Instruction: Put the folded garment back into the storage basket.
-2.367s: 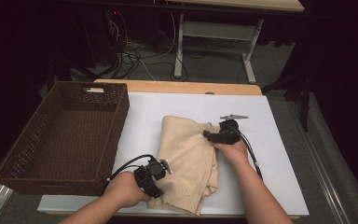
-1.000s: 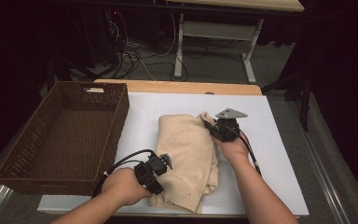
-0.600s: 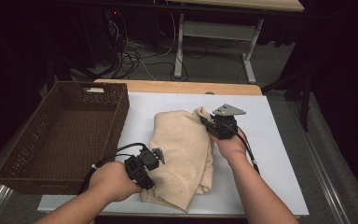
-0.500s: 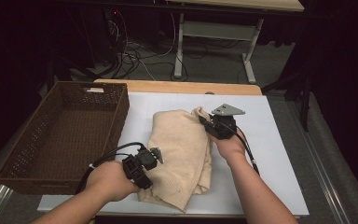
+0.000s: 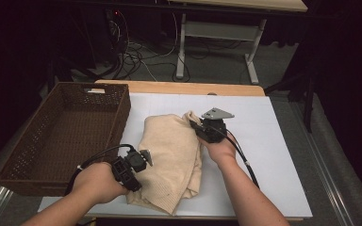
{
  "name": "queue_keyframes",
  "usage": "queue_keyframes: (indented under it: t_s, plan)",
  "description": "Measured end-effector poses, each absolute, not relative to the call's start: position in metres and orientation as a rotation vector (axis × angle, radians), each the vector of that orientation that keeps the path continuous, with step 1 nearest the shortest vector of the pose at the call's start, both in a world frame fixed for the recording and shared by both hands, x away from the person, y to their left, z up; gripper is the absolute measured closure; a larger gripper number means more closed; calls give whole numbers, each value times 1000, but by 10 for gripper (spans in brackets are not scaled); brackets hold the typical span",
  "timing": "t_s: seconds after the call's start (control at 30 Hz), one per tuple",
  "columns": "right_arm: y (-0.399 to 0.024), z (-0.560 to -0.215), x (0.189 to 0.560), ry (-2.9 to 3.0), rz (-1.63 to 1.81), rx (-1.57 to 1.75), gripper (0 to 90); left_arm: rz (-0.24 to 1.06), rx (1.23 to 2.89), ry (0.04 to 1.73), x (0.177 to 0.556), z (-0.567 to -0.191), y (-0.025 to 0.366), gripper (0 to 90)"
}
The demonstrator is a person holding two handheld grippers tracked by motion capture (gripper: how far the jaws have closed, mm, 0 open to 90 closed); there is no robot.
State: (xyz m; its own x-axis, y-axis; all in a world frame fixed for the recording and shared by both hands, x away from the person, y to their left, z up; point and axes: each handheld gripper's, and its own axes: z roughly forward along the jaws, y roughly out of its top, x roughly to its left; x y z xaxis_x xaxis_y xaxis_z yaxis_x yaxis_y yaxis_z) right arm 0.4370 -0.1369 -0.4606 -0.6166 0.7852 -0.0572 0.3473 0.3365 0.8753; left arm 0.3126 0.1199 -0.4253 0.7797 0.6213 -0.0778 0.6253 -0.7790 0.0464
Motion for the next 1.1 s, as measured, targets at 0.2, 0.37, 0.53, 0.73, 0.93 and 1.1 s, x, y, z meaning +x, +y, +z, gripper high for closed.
queue_keyframes:
  t_s: [0.2, 0.37, 0.53, 0.73, 0.93, 1.1]
  plan:
    - [-135, -463, 438, 2130, 1223, 992, 754, -93, 2884, 1027, 313, -427, 124, 666]
    - [-135, -463, 439, 2129, 1222, 991, 754, -99, 2881, 1019, 314, -426, 124, 666]
    - [-134, -459, 439, 2129, 1219, 985, 754, -97, 2873, 1026, 315, -423, 126, 666]
    - [-133, -449, 439, 2122, 1231, 976, 754, -93, 2864, 1025, 315, -417, 128, 666]
    - [-131, -438, 440, 2119, 1245, 975, 753, -81, 2878, 1014, 315, -406, 129, 666]
    - [-129, -428, 439, 2108, 1258, 953, 753, -80, 2871, 1010, 317, -396, 135, 666]
